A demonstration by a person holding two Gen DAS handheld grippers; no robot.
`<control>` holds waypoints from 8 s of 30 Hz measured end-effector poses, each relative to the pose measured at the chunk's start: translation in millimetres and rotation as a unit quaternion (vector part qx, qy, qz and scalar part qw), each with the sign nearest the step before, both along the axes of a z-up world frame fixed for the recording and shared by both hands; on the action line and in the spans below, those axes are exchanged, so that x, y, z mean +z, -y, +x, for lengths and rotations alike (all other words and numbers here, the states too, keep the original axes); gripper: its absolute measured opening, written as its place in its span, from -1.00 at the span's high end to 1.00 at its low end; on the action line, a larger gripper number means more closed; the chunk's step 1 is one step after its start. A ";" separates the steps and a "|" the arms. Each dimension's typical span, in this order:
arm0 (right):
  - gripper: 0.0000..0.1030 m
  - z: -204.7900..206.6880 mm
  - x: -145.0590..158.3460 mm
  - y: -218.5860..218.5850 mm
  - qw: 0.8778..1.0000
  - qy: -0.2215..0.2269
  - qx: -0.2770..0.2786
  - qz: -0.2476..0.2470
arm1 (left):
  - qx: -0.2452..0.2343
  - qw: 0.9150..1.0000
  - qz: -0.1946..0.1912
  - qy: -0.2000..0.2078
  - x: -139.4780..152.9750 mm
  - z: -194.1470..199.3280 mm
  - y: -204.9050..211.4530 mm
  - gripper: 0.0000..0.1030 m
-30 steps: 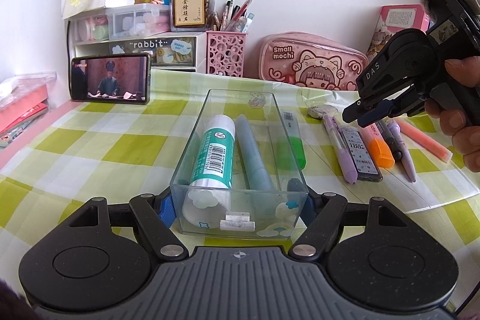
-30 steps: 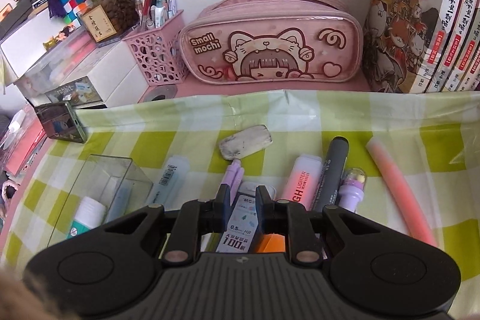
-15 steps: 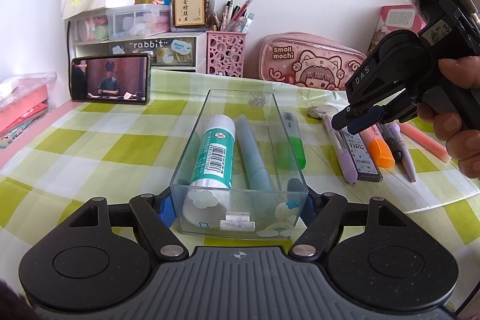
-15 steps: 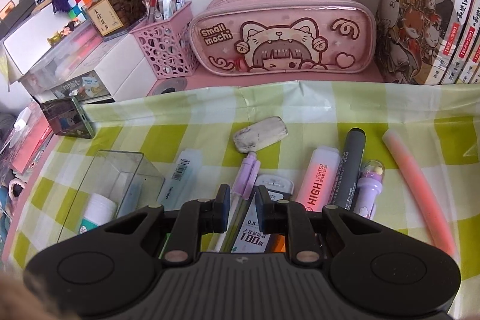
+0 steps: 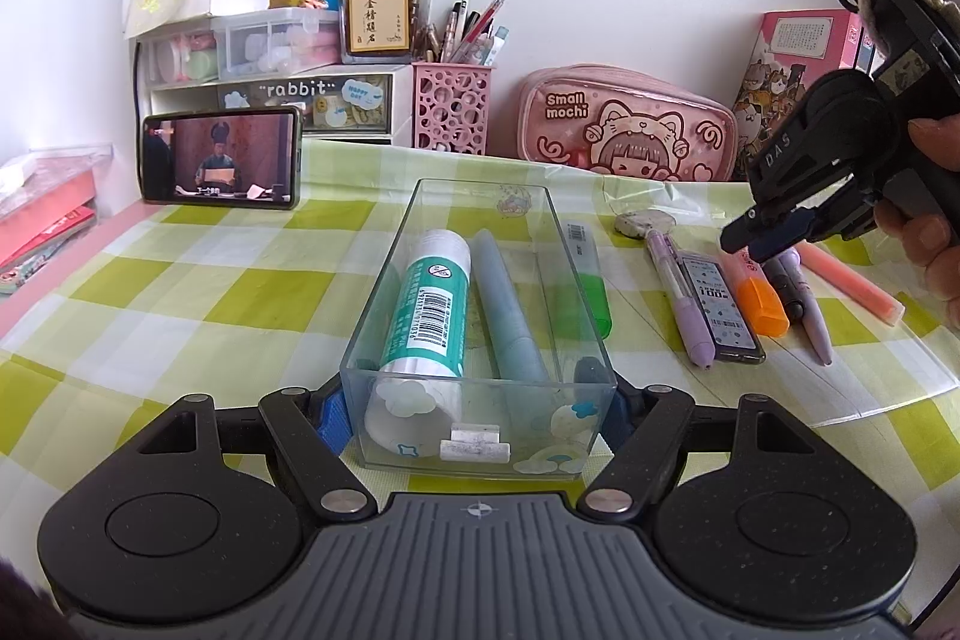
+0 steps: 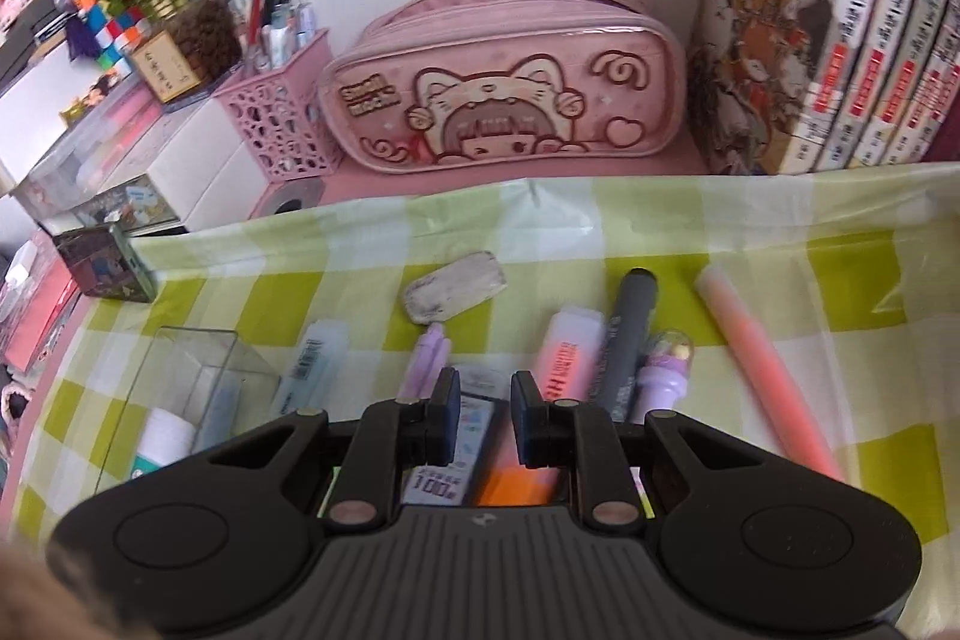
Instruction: Organize stationery
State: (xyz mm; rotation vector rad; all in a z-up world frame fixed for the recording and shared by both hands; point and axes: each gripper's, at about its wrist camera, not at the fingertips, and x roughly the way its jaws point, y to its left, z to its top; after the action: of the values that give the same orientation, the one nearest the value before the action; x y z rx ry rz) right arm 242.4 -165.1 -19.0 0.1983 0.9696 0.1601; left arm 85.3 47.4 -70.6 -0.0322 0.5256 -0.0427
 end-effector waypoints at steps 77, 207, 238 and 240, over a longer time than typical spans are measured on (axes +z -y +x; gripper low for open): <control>0.68 -27.5 14.9 -120.6 0.985 -0.048 0.080 0.143 | -0.002 1.000 0.001 0.001 -0.1 -1.1 -0.3 -0.43; 0.55 -33.6 25.8 -105.9 0.971 0.050 0.216 0.095 | 0.001 1.000 0.000 0.001 -0.5 1.8 4.4 -0.43; 0.58 -16.2 14.8 -12.6 0.997 0.053 0.060 0.022 | 0.000 1.000 0.000 0.002 0.1 1.4 6.7 -0.43; 0.58 -19.0 9.3 -13.7 0.996 0.046 0.074 0.023 | 0.000 1.000 0.001 0.002 0.0 1.4 6.9 -0.43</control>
State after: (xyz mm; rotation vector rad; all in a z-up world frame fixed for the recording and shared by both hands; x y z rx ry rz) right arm 223.4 -151.4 -9.7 0.1588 0.8900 0.3252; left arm 86.7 40.5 -70.6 -0.0306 0.5224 -0.0417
